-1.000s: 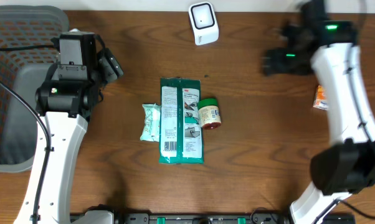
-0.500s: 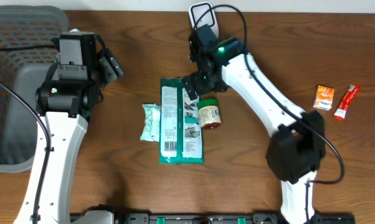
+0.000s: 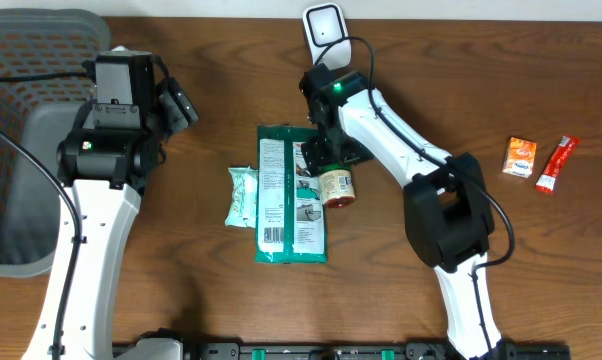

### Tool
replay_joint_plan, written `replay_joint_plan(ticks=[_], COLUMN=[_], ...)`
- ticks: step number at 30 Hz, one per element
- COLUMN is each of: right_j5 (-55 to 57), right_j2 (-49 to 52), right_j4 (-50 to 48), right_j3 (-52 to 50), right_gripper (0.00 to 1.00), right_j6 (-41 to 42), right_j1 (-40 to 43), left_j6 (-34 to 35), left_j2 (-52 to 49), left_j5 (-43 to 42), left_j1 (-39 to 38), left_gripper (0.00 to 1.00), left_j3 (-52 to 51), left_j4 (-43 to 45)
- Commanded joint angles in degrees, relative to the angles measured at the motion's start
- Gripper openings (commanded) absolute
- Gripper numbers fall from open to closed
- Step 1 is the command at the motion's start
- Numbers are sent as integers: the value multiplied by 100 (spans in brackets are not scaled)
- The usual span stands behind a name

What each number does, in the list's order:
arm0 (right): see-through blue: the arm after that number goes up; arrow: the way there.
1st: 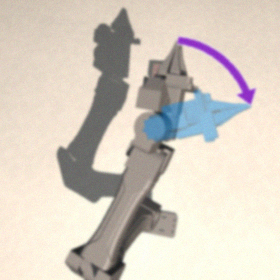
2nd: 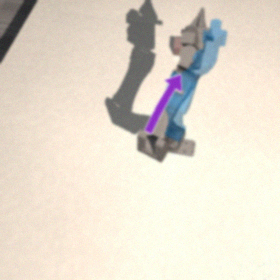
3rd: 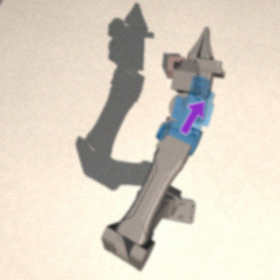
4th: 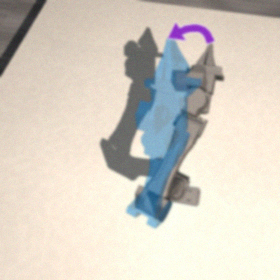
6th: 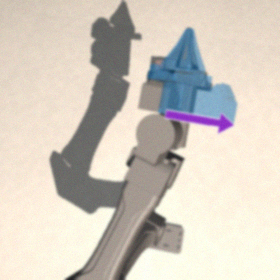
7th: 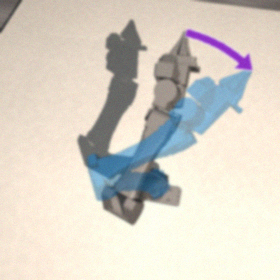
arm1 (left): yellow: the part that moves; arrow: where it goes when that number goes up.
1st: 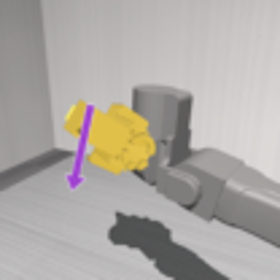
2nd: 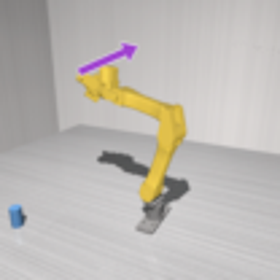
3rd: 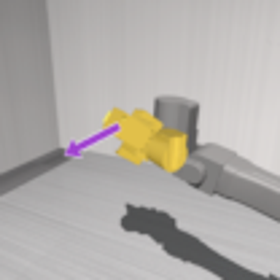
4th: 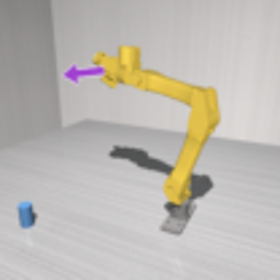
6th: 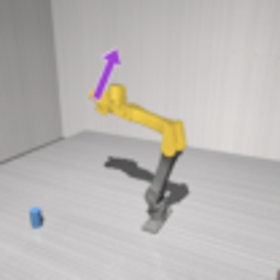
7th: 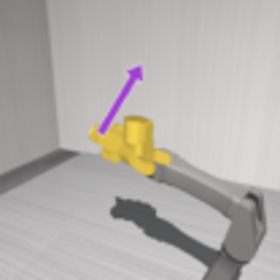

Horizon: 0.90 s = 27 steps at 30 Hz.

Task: Scan the item barcode
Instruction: 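Move the right gripper to the green-lidded jar and grasp its lid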

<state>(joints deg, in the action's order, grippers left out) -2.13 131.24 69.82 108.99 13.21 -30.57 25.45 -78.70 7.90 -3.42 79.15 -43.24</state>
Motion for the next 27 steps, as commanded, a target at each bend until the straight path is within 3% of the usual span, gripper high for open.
replay_joint_plan(ticks=[1,9,12,15,23,27], right_j5=[-2,57,55,7,-79,-81], right_j2=[35,35,35,35,35,35], right_j4=[26,133,267,330,146,129], right_j3=[-2,-2,-2,-2,-4,-22], right_gripper=[78,77,84,99,99,86], right_j6=[72,138,162,201,654,815], right_j1=[15,15,15,15,31,31], left_j6=[-33,-35,-35,-35,-35,-35], left_j2=[-9,-9,-9,-9,-9,-9], left_j5=[94,94,94,94,94,94], left_j1=[20,20,20,20,20,20], left_gripper=[85,85,85,85,85,85], left_j3=[68,68,68,68,68,68], left_j4=[0,0,0,0,0,0])
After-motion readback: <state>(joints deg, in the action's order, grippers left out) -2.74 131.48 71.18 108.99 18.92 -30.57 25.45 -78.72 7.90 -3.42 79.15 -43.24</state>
